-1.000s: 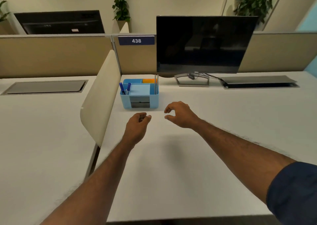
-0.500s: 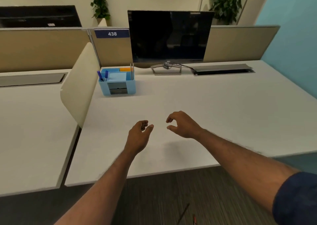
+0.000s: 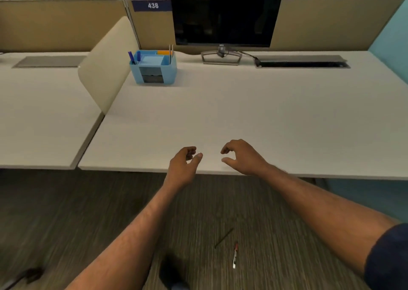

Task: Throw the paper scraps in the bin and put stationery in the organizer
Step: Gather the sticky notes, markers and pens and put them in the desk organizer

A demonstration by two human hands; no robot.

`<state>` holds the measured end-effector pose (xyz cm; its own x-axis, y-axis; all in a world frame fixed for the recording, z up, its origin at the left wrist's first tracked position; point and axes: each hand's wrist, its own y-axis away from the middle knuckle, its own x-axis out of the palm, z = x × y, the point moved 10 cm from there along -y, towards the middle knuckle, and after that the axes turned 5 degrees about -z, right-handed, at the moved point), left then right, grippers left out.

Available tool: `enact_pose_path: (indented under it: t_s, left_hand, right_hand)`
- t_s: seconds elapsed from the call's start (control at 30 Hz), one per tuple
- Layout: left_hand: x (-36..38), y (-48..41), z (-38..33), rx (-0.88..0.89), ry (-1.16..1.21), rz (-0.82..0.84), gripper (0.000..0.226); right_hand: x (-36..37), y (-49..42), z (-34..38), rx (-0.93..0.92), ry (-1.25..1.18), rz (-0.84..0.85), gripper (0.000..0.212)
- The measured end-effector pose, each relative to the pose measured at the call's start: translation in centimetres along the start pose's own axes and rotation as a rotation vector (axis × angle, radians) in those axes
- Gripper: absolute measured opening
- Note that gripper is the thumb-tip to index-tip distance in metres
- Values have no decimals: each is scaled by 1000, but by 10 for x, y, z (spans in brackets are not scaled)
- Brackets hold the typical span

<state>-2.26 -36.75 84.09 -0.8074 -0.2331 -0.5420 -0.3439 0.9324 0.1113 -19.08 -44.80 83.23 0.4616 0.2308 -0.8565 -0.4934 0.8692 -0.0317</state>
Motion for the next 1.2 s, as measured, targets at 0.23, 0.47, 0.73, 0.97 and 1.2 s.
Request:
enact_pose_path:
  t_s: [0.23,0.47,0.73,0.97,1.2]
  left_hand:
    - [54,55,11,-73,-61,43,46]
    - [104,76,34,-62,-81,188,46]
    - [161,85,100,-84,-122,389,47]
    - [211,98,175,-46,-209,534,49]
    - [283,88,272,28,-458,587,54]
  right_hand:
    - [8,59,-35,1,-21,20,23]
    - [27,119,-77,136,9,15,25]
    - [86,175,-123,308,76,-19,24]
    - [163,223,-170,434,104,-59,30]
    - [266,253,-244,562,158,-18,45]
